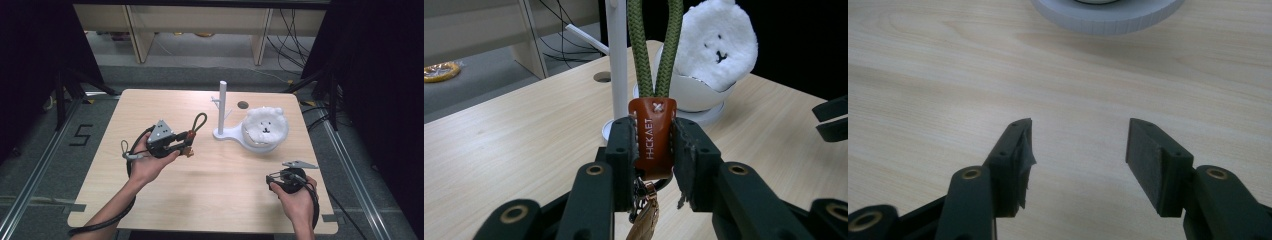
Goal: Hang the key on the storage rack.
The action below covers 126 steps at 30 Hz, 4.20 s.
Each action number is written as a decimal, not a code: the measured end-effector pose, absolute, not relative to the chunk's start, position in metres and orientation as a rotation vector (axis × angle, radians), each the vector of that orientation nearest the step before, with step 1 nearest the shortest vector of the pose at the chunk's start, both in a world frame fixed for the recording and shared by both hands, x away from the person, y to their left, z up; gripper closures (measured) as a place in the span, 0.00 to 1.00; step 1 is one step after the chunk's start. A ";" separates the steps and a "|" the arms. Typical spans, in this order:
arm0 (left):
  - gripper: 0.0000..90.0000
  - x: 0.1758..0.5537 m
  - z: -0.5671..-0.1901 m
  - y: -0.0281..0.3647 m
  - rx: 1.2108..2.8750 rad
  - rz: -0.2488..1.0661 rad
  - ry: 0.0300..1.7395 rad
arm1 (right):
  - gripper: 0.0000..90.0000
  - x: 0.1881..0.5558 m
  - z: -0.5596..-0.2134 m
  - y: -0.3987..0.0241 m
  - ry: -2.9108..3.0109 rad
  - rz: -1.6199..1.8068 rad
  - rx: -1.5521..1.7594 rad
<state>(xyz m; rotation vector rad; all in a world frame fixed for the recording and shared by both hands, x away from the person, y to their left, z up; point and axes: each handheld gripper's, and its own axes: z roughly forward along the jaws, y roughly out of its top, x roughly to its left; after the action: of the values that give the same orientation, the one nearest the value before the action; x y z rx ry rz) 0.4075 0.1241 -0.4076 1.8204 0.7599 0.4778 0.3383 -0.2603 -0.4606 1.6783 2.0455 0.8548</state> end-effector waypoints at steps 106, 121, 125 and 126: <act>0.77 0.493 -0.420 0.069 1.816 0.426 0.906 | 0.50 0.338 -0.461 -0.268 2.048 0.877 1.687; 0.73 0.495 -0.421 0.059 1.865 0.437 0.895 | 0.50 0.337 -0.461 -0.272 2.066 0.858 1.666; 0.71 0.494 -0.420 0.060 1.879 0.453 0.873 | 0.50 0.337 -0.461 -0.270 2.046 0.879 1.687; 0.70 0.493 -0.420 0.060 1.886 0.458 0.872 | 0.50 0.337 -0.461 -0.270 2.045 0.875 1.686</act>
<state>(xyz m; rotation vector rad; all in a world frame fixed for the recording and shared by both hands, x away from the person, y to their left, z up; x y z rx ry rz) 0.4932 0.0601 -0.4195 1.8858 0.8724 0.4582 0.3368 -0.2705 -0.4610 1.6859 2.0454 0.8747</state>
